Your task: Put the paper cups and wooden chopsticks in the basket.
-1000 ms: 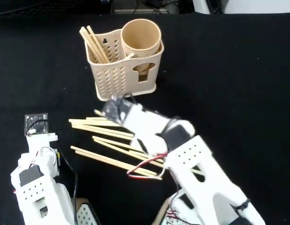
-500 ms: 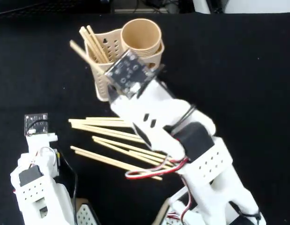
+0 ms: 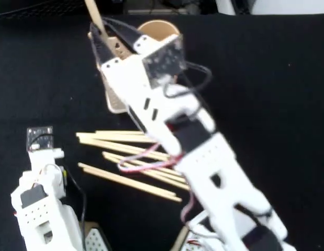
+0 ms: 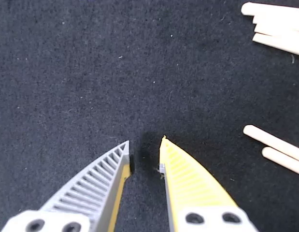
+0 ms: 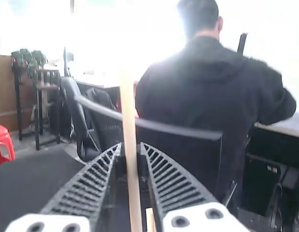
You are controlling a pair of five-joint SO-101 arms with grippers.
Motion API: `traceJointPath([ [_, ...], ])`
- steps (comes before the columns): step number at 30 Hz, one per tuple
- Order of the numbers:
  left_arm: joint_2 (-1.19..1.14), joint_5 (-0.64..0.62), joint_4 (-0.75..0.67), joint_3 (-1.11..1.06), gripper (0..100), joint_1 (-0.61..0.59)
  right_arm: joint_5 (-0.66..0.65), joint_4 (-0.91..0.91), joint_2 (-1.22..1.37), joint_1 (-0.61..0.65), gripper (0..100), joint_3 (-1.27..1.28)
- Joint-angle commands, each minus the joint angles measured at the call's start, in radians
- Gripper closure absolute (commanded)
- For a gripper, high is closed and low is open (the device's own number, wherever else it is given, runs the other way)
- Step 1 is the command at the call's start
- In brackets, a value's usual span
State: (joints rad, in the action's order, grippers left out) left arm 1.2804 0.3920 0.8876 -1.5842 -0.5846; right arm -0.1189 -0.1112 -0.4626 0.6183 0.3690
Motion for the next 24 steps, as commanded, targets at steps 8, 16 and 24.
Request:
traceJointPath([
  [8, 0.020, 0.003, -0.015, 0.005, 88, 0.008, 0.008, 0.097, 0.331, -0.087, 98.5, -0.266],
  [16, 0.020, 0.003, -0.017, 0.005, 88, 0.007, 0.008, 0.040, 0.432, -0.084, 98.4, -0.259],
  [24, 0.020, 0.003, -0.017, 0.005, 88, 0.007, 0.003, -0.167, 0.375, -0.089, 95.6, -0.248],
])
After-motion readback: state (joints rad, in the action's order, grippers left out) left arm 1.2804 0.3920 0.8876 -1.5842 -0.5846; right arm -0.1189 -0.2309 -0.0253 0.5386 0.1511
